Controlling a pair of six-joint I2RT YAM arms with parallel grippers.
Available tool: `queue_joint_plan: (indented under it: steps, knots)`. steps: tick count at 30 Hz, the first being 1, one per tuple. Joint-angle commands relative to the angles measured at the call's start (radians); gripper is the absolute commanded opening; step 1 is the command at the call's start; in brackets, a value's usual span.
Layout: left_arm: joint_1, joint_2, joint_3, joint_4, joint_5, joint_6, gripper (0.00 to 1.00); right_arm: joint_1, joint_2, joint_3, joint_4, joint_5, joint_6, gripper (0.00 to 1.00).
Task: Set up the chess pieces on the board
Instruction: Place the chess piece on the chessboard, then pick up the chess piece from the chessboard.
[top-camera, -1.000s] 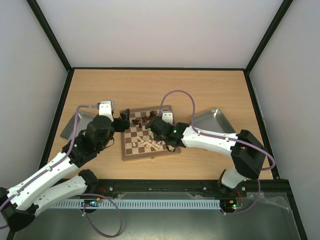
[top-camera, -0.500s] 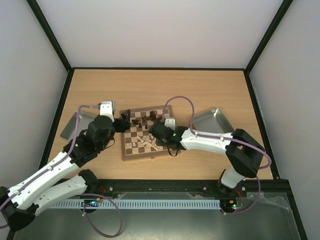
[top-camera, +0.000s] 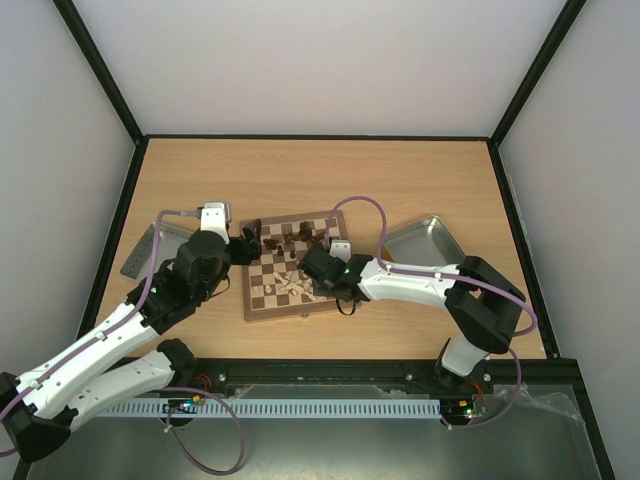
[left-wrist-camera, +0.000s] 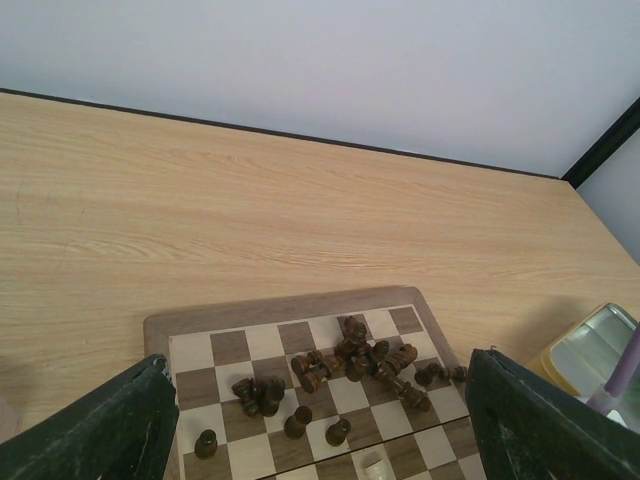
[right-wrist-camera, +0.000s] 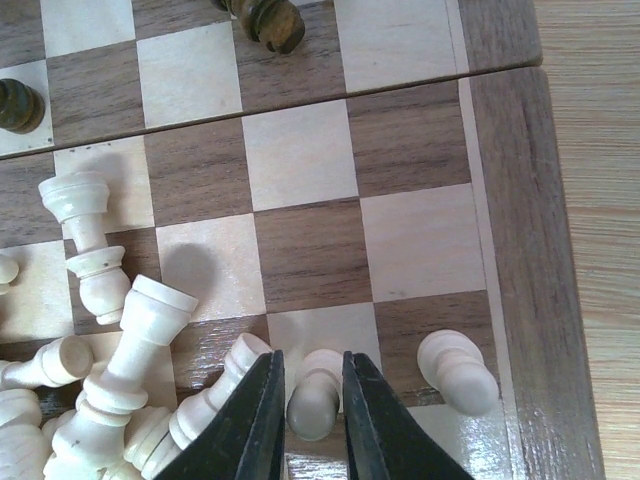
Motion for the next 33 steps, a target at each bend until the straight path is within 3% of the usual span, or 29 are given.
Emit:
queue_joint_plan:
  steps: [1,8,16,24,33]
  knots:
    - [0.0,-0.004,-0.013,0.01,-0.009,-0.009,0.81,0.005,0.001,0.006,-0.011,0.017,0.011,0.19]
    - [0.0,0.0,-0.011,0.014,0.0,-0.012,0.81,0.005,-0.073,0.009,-0.037,0.033,0.021,0.3]
    - [0.0,-0.009,-0.016,0.008,0.017,-0.04,0.81,0.005,-0.124,-0.02,0.058,-0.079,-0.032,0.31]
    - [0.0,-0.021,-0.014,-0.001,0.017,-0.055,0.81,0.029,-0.067,-0.009,0.156,-0.181,-0.055,0.33]
    - [0.0,-0.022,-0.017,-0.007,0.014,-0.061,0.81,0.035,-0.057,-0.06,0.246,-0.256,0.031,0.33]
